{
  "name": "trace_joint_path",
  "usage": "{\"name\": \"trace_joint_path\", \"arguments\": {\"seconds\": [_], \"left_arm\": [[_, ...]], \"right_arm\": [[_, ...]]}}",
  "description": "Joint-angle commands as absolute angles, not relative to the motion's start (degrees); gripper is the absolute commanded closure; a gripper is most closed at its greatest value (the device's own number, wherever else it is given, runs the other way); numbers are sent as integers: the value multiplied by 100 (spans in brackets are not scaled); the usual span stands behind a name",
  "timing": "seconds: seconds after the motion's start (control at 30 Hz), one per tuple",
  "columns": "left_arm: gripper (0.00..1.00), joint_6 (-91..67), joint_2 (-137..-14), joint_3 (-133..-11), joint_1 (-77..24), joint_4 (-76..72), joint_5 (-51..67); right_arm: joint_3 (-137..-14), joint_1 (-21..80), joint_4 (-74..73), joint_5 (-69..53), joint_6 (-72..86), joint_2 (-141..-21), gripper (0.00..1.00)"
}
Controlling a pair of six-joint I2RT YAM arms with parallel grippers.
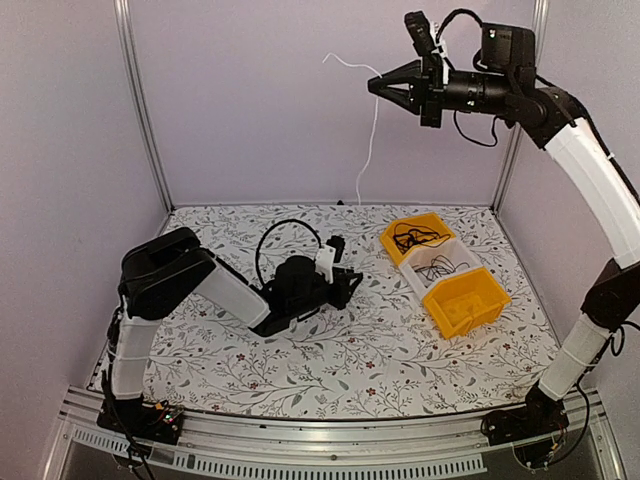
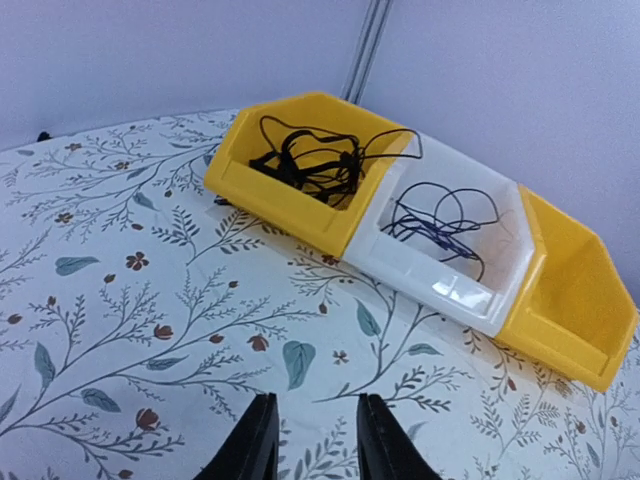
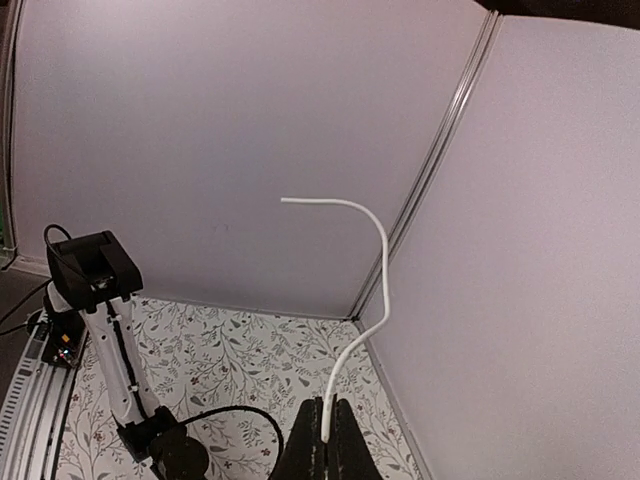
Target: Untangle the cables
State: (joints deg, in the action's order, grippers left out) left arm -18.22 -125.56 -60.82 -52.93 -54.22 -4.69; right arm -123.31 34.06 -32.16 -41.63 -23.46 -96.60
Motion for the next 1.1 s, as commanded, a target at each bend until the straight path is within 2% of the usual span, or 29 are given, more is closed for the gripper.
{"name": "trace_joint_path", "arguments": {"seconds": [0.0,0.17,0.3,0.53,0.83,1.07], "left_arm": [[75,-2840,-13130,-6809,-4779,-4562,-412],[75,-3094,-13235,-7009,-4598,-4104,-531],[71,-3042,-12836,-6441,-4539,-4604,-478],[56,-2802,-11850,-5376,-4484,-5542,77],[52,-2822,-11134,-4934,-4475,-5100,15],[52,-2666,-11046,-5037,-4465,-4885,-227]], "right_arm": [[-13403,3237,-3433,-3599,-2929,-9041,100],[-13785,3218,-3555,-3311,-3120,-8855,100],[-13399,3189,-3560,-3060,-3239,-8738,100],[-11789,2628,-3508,-3015,-3287,-8180,100],[-9383,1772,-3283,-3096,-3227,-7090,100],[-8308,1365,-3183,-3032,-3207,-6477,100]]}}
